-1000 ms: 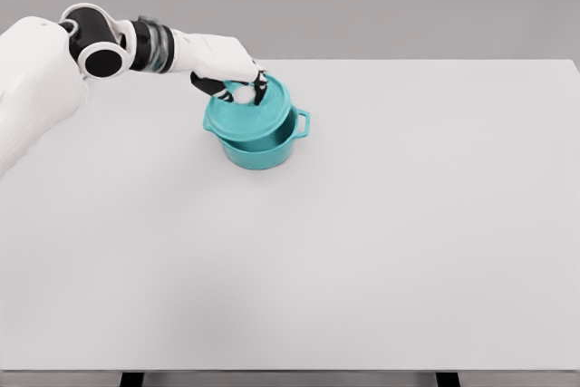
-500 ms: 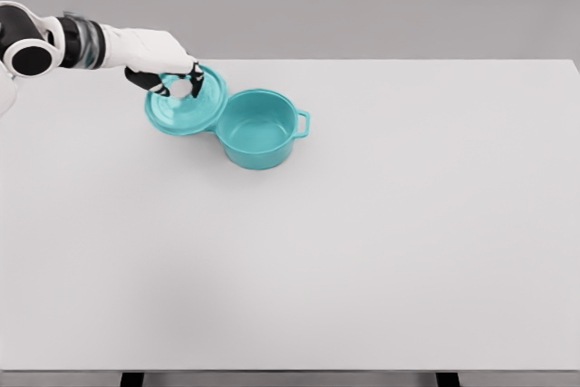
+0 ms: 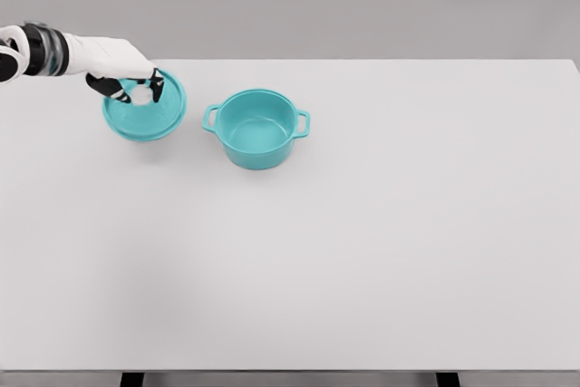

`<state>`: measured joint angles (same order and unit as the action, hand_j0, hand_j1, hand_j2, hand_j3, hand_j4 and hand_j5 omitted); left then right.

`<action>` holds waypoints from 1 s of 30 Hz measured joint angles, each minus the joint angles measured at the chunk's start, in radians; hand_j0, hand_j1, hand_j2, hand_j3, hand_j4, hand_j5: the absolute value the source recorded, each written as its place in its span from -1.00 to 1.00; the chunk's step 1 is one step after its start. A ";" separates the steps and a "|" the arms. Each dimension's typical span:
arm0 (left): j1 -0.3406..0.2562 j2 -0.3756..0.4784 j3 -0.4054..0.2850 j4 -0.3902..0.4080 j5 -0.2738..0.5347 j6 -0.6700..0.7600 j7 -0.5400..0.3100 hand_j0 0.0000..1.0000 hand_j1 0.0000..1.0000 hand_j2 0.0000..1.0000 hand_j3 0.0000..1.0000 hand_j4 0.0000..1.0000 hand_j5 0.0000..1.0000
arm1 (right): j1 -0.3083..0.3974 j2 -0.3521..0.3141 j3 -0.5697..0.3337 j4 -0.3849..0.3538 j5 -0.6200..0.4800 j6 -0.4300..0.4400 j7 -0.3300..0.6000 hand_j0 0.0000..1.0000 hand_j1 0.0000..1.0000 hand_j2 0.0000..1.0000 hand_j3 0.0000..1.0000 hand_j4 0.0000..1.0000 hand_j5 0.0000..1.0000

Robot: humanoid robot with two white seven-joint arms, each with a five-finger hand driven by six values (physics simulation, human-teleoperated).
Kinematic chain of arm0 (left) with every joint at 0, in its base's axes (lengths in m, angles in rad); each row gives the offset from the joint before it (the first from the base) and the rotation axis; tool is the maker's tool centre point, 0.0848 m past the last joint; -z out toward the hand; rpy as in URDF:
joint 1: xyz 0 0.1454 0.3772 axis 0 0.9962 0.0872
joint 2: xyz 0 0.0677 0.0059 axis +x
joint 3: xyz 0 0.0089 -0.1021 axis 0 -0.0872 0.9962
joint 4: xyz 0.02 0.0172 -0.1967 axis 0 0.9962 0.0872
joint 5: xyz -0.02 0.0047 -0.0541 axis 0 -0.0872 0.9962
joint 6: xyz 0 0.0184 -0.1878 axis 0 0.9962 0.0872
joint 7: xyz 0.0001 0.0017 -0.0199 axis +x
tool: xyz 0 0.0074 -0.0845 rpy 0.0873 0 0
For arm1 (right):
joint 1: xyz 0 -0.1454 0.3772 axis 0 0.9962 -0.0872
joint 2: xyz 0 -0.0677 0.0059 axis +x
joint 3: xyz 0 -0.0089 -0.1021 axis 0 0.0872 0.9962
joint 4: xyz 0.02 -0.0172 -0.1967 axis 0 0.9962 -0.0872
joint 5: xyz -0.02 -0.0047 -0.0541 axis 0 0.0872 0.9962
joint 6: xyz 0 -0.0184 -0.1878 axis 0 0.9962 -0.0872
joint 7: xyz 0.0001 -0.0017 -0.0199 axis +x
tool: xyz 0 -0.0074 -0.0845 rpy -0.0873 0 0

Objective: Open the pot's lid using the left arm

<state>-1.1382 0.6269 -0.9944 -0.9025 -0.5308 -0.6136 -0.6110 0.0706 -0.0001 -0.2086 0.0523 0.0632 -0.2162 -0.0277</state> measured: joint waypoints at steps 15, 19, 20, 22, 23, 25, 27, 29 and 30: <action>0.005 -0.002 0.016 0.033 0.023 0.000 0.000 1.00 1.00 1.00 1.00 1.00 1.00 | 0.000 0.000 0.000 0.000 0.000 0.000 0.000 1.00 1.00 1.00 1.00 1.00 1.00; 0.014 0.060 0.049 0.029 0.116 0.000 0.000 1.00 1.00 1.00 1.00 1.00 1.00 | 0.000 0.000 0.000 0.000 0.000 0.000 0.000 1.00 1.00 1.00 1.00 1.00 1.00; 0.018 0.075 0.053 0.029 0.142 0.000 0.000 1.00 1.00 1.00 1.00 1.00 1.00 | 0.000 0.000 0.000 0.000 0.000 0.000 0.000 1.00 1.00 1.00 1.00 1.00 1.00; 0.037 0.099 0.066 0.028 0.187 0.000 0.000 1.00 1.00 1.00 1.00 1.00 1.00 | 0.000 0.000 0.000 0.000 0.000 0.000 0.000 1.00 1.00 1.00 1.00 1.00 1.00; 0.052 0.108 0.077 0.028 0.203 -0.001 0.000 1.00 1.00 1.00 1.00 1.00 1.00 | 0.000 0.000 0.000 0.000 0.000 0.000 0.000 1.00 1.00 1.00 1.00 1.00 1.00; 0.102 0.119 0.115 0.027 0.224 -0.001 0.000 1.00 1.00 1.00 1.00 1.00 1.00 | 0.000 0.000 0.000 0.000 0.000 0.000 0.000 1.00 1.00 1.00 1.00 1.00 1.00; 0.149 0.125 0.177 0.026 0.235 -0.001 -0.001 1.00 1.00 1.00 1.00 1.00 1.00 | 0.000 0.000 0.000 0.000 0.000 0.000 0.000 1.00 1.00 1.00 1.00 1.00 1.00; 0.215 0.125 0.260 0.026 0.242 -0.001 -0.001 1.00 1.00 1.00 1.00 1.00 1.00 | 0.000 0.000 0.000 0.000 0.000 0.000 0.000 1.00 1.00 1.00 1.00 1.00 1.00; 0.236 0.125 0.302 0.025 0.243 -0.001 -0.001 1.00 1.00 1.00 1.00 1.00 1.00 | 0.000 0.000 0.000 0.000 0.000 0.000 0.000 1.00 1.00 1.00 1.00 1.00 1.00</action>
<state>-0.9020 0.7515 -0.6922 -0.8771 -0.2874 -0.6151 -0.6116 0.0706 -0.0001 -0.2086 0.0523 0.0632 -0.2162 -0.0277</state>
